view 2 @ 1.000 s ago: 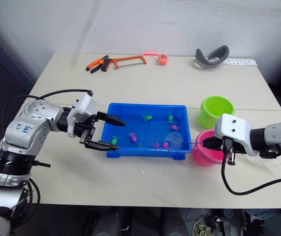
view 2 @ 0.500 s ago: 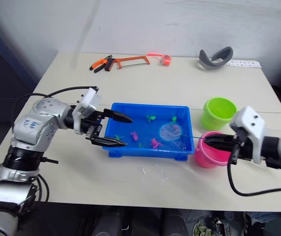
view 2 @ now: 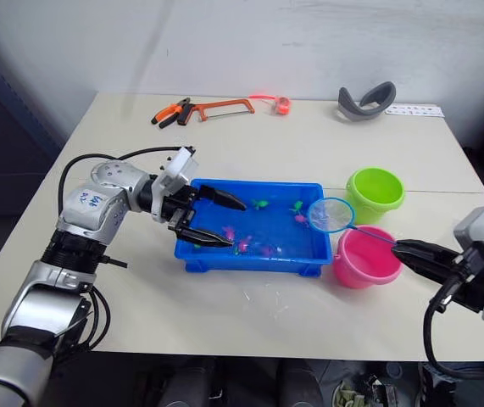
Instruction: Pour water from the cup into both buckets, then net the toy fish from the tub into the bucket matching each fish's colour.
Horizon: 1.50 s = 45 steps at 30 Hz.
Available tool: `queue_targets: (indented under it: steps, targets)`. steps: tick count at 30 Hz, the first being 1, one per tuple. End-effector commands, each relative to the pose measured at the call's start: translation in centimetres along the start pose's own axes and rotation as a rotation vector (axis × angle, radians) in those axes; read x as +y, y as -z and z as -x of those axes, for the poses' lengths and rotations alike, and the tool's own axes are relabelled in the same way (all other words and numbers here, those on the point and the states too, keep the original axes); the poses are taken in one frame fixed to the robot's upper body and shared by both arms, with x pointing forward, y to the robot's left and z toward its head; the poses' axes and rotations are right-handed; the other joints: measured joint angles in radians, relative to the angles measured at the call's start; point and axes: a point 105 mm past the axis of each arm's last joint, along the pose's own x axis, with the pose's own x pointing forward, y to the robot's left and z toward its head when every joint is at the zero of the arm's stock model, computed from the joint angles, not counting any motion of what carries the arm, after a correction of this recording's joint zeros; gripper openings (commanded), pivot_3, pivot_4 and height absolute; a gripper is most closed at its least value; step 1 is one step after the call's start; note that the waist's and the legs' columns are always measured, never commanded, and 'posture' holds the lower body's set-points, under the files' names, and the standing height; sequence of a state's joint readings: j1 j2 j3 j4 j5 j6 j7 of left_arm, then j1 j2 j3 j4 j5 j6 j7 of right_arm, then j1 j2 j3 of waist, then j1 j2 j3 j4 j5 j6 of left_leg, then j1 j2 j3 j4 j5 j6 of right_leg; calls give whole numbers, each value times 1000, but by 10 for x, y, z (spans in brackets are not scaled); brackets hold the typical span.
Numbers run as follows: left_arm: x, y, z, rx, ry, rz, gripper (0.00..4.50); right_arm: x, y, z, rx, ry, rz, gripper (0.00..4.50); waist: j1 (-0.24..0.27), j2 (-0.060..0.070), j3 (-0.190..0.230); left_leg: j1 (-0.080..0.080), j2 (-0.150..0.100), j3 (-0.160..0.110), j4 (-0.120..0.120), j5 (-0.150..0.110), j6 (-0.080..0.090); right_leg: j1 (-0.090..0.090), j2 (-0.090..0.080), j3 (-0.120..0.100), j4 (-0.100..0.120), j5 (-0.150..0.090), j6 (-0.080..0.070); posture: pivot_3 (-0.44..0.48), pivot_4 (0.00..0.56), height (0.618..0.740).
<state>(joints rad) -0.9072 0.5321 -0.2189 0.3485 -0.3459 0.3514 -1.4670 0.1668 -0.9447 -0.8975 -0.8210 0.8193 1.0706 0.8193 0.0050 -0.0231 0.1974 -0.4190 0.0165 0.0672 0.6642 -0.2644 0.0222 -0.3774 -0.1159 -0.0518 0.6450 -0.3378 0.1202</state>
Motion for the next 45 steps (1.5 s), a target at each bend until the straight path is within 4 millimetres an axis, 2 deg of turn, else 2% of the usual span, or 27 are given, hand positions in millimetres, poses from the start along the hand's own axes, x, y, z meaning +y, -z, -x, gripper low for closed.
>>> queue_targets:
  steps: [1,5,11,15,17,19,23,25,27,30,35,38,45]
  targets:
    - [5,1,13,66,-31,-58,4476,4,-9,-17,-6,-46,77,0,-1,0,0,0,0,0,0,0,0,0,0,0,0,0,0,0,150,740]
    - [2,16,35,145,-100,-51,4476,6,-11,-54,17,-125,187,0,-10,0,0,-1,0,0,-1,0,0,-1,0,0,-1,0,0,0,150,740]
    - [-10,27,61,223,-167,-25,4476,15,-13,-98,21,-247,275,0,-8,1,1,-4,0,0,-1,1,-3,-3,0,-1,-1,0,0,0,150,740]
    - [-15,31,70,250,-219,-18,4476,17,-12,-129,41,-292,375,0,-9,1,1,-4,-1,1,0,0,-2,-3,-2,0,-2,0,0,0,150,740]
    - [-17,27,70,243,-236,-24,4476,13,-14,-136,40,-287,401,0,-5,1,1,-4,-1,1,0,0,-2,-4,-2,-1,-1,0,0,0,150,740]
    - [-18,25,70,237,-244,-25,4476,11,-16,-138,35,-287,414,0,-4,1,1,-4,-1,1,0,0,-2,-4,-2,-1,-1,0,0,0,150,740]
    - [-19,21,66,210,-247,-20,4476,-10,-19,-127,52,-244,406,0,-7,1,1,-5,-1,1,0,0,-1,-3,-2,-1,0,0,0,0,150,740]
    - [-19,20,64,204,-245,-19,4476,-14,-18,-122,60,-236,362,0,-6,1,1,-5,-1,1,0,0,-1,-3,-1,-1,0,0,0,0,150,740]
    - [-18,20,61,199,-243,-20,4476,-12,-16,-116,69,-245,281,0,-6,1,1,-4,0,1,0,0,-1,-3,-1,-1,0,0,0,0,150,740]
    - [-17,19,58,189,-236,-24,4476,-3,-5,-105,114,-266,67,0,-6,1,1,-4,0,1,0,0,-2,-2,-1,-1,1,0,0,0,150,740]
    - [-14,17,55,178,-235,-32,4476,7,9,-92,172,-267,-153,0,-7,1,1,-4,0,0,-1,0,-1,-2,-2,-1,0,0,0,0,150,740]
    - [-11,16,54,173,-236,-40,4476,11,15,-89,200,-249,-253,0,-7,1,1,-3,0,0,-1,0,-1,-2,-2,-1,-1,0,0,0,150,740]
    - [-8,7,50,142,-233,-60,4476,3,29,-90,234,-137,-413,0,-6,1,1,-4,0,0,-1,0,-1,-2,-3,0,-1,0,0,0,150,740]
